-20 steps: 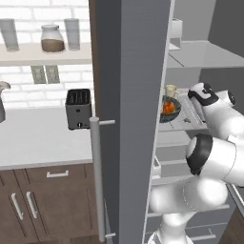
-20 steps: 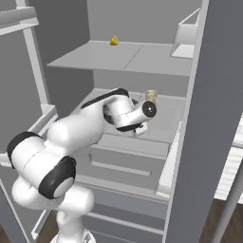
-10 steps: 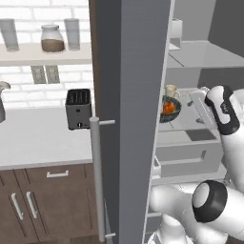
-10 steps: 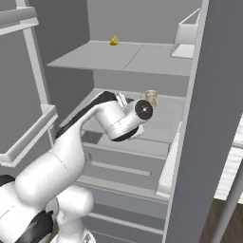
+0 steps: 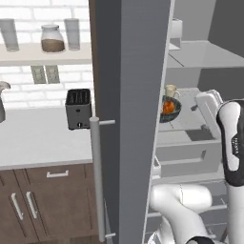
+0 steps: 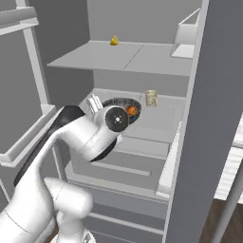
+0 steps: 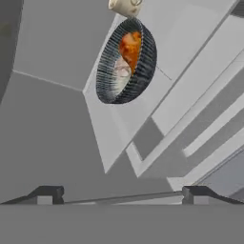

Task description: Pick the chicken drumstick and garlic from their plates and place them in the bowl. Then put the bowl in the fridge.

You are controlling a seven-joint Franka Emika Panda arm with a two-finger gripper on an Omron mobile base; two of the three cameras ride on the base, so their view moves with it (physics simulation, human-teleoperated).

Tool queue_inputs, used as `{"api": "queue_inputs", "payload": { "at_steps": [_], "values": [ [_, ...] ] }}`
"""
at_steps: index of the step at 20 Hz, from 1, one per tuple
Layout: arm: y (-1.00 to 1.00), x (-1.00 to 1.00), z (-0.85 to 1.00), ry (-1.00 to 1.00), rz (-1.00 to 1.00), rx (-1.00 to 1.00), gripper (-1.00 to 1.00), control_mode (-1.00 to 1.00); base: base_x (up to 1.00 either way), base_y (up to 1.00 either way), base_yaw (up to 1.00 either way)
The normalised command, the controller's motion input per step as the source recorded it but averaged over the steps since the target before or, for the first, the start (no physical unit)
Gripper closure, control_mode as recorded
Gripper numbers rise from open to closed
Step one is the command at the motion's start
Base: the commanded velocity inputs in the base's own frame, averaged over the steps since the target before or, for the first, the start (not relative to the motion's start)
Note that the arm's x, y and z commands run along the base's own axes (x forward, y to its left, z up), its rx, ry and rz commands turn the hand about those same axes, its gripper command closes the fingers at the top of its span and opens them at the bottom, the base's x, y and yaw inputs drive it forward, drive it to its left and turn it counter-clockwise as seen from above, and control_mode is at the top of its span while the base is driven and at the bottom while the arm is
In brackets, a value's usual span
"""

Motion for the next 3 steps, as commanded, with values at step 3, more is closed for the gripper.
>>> {"api": "queue_inputs", "payload": {
  "at_steps": [3],
  "values": [
    [0.17, -1.00, 0.01, -0.17, 0.02, 0.00, -1.00, -1.00, 0.00, 0.00, 0.00]
  ]
}}
